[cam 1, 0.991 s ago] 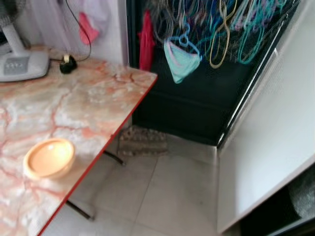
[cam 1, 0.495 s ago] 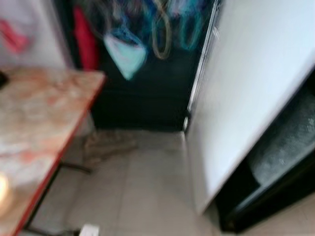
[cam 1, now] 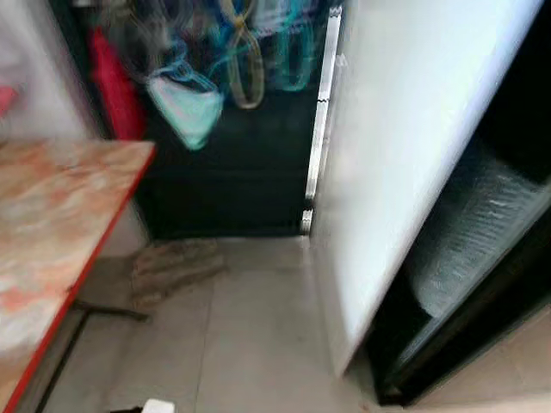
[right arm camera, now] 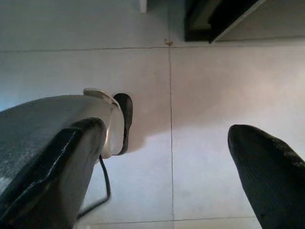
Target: Restocking fridge
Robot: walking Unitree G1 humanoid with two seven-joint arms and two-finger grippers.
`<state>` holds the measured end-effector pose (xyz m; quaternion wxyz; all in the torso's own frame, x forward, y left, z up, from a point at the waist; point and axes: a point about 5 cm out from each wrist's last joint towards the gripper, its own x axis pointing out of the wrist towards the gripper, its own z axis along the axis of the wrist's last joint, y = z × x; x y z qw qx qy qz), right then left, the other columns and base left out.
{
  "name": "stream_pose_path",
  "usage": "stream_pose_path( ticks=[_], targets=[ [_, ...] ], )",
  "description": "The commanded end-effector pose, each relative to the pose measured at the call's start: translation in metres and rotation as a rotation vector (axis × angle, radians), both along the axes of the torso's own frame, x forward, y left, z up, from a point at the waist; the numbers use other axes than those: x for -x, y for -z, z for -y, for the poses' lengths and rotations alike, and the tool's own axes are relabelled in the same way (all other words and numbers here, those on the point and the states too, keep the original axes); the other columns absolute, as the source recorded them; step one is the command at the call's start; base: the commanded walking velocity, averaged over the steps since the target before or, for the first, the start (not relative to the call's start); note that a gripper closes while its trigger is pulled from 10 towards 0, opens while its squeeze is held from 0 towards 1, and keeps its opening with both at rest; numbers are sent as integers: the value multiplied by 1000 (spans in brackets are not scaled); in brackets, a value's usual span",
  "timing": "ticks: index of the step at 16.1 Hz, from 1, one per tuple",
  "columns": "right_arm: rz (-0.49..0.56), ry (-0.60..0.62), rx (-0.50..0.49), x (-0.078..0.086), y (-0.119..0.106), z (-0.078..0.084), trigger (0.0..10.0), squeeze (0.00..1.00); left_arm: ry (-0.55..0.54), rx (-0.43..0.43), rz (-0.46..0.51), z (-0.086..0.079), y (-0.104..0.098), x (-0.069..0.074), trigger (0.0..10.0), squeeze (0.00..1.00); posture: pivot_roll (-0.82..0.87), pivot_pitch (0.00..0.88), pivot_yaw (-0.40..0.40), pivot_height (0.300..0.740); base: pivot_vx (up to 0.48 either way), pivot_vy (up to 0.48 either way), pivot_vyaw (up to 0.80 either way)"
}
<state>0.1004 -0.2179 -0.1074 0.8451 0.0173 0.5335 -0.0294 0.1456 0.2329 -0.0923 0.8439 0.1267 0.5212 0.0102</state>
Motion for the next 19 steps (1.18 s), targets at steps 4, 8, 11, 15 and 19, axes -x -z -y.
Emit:
stream_pose_path(
  ticks=[4, 8, 11, 15, 19],
  targets=[
    [-14, 1, -7, 4, 1, -2, 10000, 0, 5, -12, -11, -2, 1, 3, 10000, 0, 78, 0, -13, 740, 0, -87, -800],
    [-12, 0, -8, 4, 1, -2, 10000, 0, 3, -4, -14, -2, 1, 3, 10000, 0, 77, 0, -11, 740, 0, 0, -800],
    [-13, -6, -9, 3, 1, -2, 10000, 0, 0, -3, -14, -2, 1, 3, 10000, 0, 76, 0, -13, 740, 0, 0, -800],
    [-11, -38, -16, 0, 2, -9, 10000, 0, -4, -10, -9, -6, -1, 2, 10000, 0, 70, 0, -8, 740, 0, 0, -800],
    [3, -44, -14, -7, 1, -13, 10000, 0, 17, -23, -5, -9, -4, -4, 10000, 0, 33, 0, -10, 740, 0, 0, -800]
  ],
)
